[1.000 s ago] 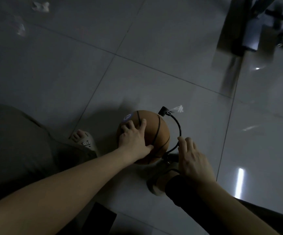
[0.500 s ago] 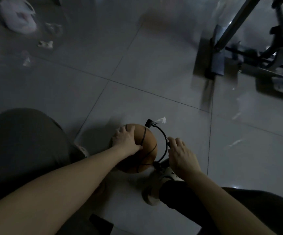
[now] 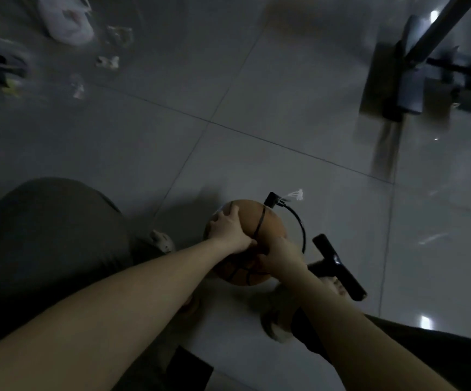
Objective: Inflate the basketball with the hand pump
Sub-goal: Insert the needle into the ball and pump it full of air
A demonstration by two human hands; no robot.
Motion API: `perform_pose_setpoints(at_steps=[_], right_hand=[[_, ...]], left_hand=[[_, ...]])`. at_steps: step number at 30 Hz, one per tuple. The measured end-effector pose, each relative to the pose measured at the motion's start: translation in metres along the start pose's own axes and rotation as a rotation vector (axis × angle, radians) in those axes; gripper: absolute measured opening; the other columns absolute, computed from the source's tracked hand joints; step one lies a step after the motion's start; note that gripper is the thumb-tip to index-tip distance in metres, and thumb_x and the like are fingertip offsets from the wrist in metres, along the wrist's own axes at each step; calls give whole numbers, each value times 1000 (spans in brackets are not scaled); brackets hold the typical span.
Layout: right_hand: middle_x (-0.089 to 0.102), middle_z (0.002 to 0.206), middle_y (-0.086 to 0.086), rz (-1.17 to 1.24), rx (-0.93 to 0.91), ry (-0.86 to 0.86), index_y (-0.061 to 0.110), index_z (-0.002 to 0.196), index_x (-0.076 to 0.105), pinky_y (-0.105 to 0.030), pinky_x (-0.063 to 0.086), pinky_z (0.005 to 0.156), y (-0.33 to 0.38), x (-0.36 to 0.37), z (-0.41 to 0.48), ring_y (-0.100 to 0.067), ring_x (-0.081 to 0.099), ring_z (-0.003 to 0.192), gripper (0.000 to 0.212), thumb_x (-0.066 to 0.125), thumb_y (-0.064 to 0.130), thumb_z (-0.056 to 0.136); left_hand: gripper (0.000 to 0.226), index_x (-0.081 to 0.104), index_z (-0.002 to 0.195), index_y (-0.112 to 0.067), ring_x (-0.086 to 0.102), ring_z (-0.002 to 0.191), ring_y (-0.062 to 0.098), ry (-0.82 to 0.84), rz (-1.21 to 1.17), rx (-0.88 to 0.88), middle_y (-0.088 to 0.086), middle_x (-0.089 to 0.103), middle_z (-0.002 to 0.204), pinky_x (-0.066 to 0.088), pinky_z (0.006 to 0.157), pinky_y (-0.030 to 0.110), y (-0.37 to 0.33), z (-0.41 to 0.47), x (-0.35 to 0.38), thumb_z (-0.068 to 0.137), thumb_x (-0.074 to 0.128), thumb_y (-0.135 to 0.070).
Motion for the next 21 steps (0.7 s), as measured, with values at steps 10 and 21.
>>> perform_pose_setpoints(at_steps=[10,21], right_hand=[[61,83,-1,54,109,22,21,96,51,-39,61,64,4,26,38,-18,64,70,19,60,38,91],[63,89,-3,296,37,114,17,104,53,-38,60,64,17,23,55,-19,65,77,42,74,45,82]], left_hand=[[108,11,158,-30,21,145,45,-6,-39,-7,14,10,163,32,115,56,29,19,-4,78,79,-54],[119,16,160,-25,35,142,33,91,-142,75,10,30,158,36,115,47,51,29,-39,69,87,-54]])
Point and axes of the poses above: each hand's wrist, its own z-axis towards the middle knuckle, its own x-axis out of the palm, y = z × x, the point moved 4 cm from there along z, towards the middle knuckle
